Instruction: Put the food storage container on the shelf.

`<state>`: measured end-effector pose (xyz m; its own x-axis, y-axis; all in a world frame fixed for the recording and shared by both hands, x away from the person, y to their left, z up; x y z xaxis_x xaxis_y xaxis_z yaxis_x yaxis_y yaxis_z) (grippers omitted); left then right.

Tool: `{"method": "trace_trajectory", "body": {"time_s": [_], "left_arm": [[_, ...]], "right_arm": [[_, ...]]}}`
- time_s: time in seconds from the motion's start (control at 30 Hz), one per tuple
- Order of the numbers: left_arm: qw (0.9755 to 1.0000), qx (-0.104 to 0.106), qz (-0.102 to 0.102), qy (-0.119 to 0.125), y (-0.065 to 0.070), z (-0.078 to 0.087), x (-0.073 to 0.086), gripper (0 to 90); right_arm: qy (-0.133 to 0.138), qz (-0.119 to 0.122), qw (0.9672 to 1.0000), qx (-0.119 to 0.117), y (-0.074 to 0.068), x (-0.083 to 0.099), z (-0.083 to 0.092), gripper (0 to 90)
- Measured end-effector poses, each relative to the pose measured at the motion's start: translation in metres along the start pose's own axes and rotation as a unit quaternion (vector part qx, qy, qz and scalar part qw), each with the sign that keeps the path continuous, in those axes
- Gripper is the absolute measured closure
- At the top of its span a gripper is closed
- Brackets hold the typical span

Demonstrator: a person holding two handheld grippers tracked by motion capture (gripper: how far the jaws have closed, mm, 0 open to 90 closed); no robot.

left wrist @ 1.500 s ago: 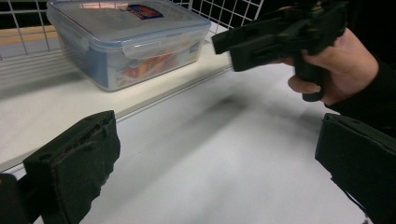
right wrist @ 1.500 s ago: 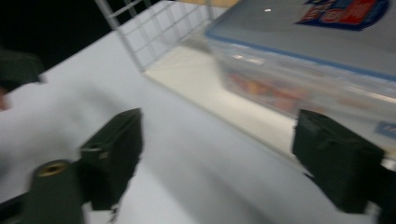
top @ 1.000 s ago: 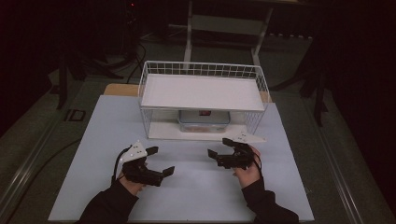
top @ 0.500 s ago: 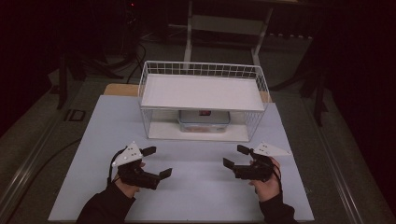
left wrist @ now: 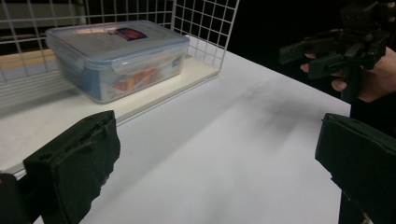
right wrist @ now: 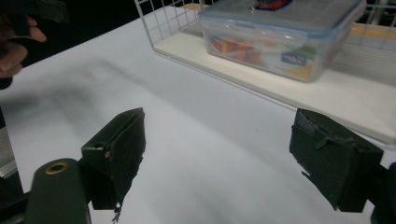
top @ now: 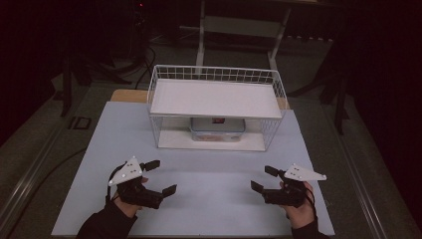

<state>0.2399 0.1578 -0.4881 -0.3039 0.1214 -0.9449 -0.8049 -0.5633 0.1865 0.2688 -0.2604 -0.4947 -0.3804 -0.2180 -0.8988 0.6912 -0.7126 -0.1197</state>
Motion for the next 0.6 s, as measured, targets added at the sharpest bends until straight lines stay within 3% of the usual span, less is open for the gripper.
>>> {"method": "trace_trajectory", "body": {"time_s": [0.2,0.33,0.43,0.6], "left_arm": [[1.0,-0.004,0.002,0.0,-0.001,0.007,0.005,0.0],[1.0,-0.006,0.004,-0.002,-0.002,0.009,0.008,0.0],[1.0,-0.007,0.003,-0.004,-0.003,0.01,0.011,0.0],[0.9999,-0.008,-0.002,-0.008,-0.004,0.007,0.014,0.0]], "right_arm": [[-0.01,0.006,0.9999,0.007,0.004,0.01,0.01,16.1],[-0.007,0.003,0.9999,-0.007,0.011,0.016,0.015,15.9],[-0.015,0.009,0.9998,-0.009,0.014,0.019,0.015,15.7],[-0.031,0.0,0.9995,-0.004,0.02,0.025,0.013,16.1]]}}
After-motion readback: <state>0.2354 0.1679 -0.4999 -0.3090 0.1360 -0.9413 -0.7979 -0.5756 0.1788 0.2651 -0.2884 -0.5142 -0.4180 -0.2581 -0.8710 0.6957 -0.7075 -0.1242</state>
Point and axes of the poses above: each handheld gripper's, and its own axes: z roughly backward along the jaws, x roughly out of its underside, y roughly to its right, the point moved 2 cm from there along -z, roughly forward along the jaws, and after that the axes turned 4 degrees about x, right-handed, at the moved point
